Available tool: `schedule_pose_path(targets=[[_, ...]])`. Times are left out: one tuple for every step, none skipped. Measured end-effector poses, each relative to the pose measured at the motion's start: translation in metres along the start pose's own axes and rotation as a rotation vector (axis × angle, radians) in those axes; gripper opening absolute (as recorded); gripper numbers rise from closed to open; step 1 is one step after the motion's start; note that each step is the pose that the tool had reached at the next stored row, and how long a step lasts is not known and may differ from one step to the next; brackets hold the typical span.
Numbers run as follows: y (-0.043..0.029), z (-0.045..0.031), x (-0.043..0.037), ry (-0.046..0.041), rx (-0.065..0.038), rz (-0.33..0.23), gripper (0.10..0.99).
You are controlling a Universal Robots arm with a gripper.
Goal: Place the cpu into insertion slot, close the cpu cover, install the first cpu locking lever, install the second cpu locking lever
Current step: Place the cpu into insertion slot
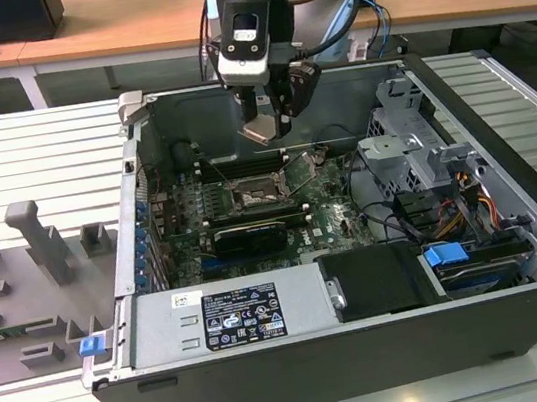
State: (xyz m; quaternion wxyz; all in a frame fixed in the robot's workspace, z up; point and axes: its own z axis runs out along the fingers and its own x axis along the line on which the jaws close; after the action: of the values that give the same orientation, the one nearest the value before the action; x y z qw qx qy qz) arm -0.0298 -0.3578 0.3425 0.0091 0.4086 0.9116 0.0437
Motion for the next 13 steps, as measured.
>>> schedule_pose_path(targets=[[0.0000, 0.0003, 0.0000, 0.0000, 0.000, 0.000, 0.537], [-0.0001, 0.0007, 0.0000, -0.0002, 0.000, 0.001, 0.537], [-0.0001, 0.0010, 0.0000, -0.0002, 0.000, 0.002, 0.537], [-0.0001, 0.0013, 0.0000, -0.0003, 0.000, 0.003, 0.537], [-0.0001, 0.0017, 0.0000, -0.0004, 0.000, 0.004, 0.537], [-0.0002, 0.0019, 0.0000, -0.0004, 0.000, 0.004, 0.537], [-0.0002, 0.0024, -0.0001, -0.0005, 0.000, 0.005, 0.537], [-0.0002, 0.0028, -0.0001, -0.0005, 0.000, 0.006, 0.537], [-0.0003, 0.0036, -0.0001, -0.0007, 0.000, 0.007, 0.537], [-0.0003, 0.0037, -0.0001, -0.0008, 0.000, 0.008, 0.537], [-0.0003, 0.0039, -0.0001, -0.0010, 0.000, 0.010, 0.537], [-0.0004, 0.0040, -0.0001, -0.0011, 0.000, 0.012, 0.537], [-0.0004, 0.0042, -0.0001, -0.0014, 0.000, 0.015, 0.537]])
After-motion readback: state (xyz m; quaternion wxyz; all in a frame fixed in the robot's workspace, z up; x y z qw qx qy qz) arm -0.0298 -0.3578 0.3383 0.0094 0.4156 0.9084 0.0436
